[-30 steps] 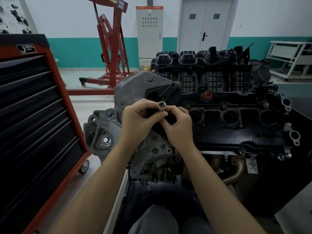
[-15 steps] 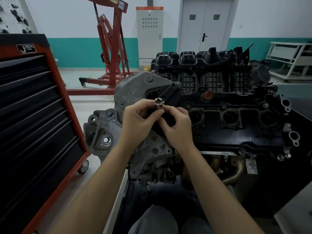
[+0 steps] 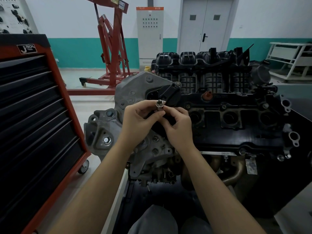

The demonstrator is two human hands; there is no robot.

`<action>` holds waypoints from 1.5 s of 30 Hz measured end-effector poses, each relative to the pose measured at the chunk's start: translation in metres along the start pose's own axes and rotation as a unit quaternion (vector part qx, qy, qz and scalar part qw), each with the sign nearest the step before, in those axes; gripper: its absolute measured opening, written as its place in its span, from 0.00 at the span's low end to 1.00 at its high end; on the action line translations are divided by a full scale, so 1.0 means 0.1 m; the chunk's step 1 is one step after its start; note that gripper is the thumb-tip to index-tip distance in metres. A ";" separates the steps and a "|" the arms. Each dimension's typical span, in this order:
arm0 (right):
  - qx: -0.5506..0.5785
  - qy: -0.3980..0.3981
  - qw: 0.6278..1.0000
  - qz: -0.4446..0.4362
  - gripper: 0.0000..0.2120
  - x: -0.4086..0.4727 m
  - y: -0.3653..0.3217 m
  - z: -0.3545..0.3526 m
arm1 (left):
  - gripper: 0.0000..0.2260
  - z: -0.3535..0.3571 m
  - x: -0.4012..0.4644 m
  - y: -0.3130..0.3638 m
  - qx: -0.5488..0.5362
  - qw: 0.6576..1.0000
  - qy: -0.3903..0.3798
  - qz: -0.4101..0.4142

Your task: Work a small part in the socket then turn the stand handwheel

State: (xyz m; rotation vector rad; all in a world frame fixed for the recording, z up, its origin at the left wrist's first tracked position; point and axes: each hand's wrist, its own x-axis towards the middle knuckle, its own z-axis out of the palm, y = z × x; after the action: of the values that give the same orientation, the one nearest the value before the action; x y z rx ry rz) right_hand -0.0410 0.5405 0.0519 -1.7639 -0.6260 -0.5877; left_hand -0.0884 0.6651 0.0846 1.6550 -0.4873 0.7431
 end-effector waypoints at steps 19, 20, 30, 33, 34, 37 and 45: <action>-0.008 0.016 1.000 -0.006 0.09 0.01 -0.04 0.00 | 0.12 0.01 0.01 -0.01 0.001 1.000 0.005 0.019; -0.017 0.014 0.999 -0.025 0.11 0.00 -0.03 0.00 | 0.12 0.00 0.01 -0.01 -0.005 1.000 0.002 0.015; -0.004 0.012 1.000 0.002 0.09 0.01 -0.04 0.00 | 0.10 0.02 0.00 0.00 -0.002 1.000 0.018 0.001; -0.034 0.001 0.999 -0.032 0.14 0.00 -0.01 0.01 | 0.11 0.01 0.00 -0.01 -0.020 1.000 0.010 -0.012; -0.037 -0.001 0.999 -0.032 0.14 0.00 0.00 0.01 | 0.11 0.00 0.00 -0.01 -0.017 1.000 0.005 -0.010; -0.019 0.005 1.000 -0.005 0.11 0.01 0.01 0.01 | 0.12 0.01 0.00 -0.01 0.011 1.000 -0.008 0.025; -0.018 0.014 0.999 -0.045 0.14 -0.01 -0.01 0.01 | 0.12 -0.01 0.00 -0.02 -0.028 1.000 0.001 0.009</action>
State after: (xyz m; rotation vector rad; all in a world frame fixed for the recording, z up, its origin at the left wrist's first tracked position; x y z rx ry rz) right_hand -0.0424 0.5413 0.0515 -1.7650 -0.6822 -0.6881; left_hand -0.0871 0.6670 0.0833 1.5991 -0.5182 0.7367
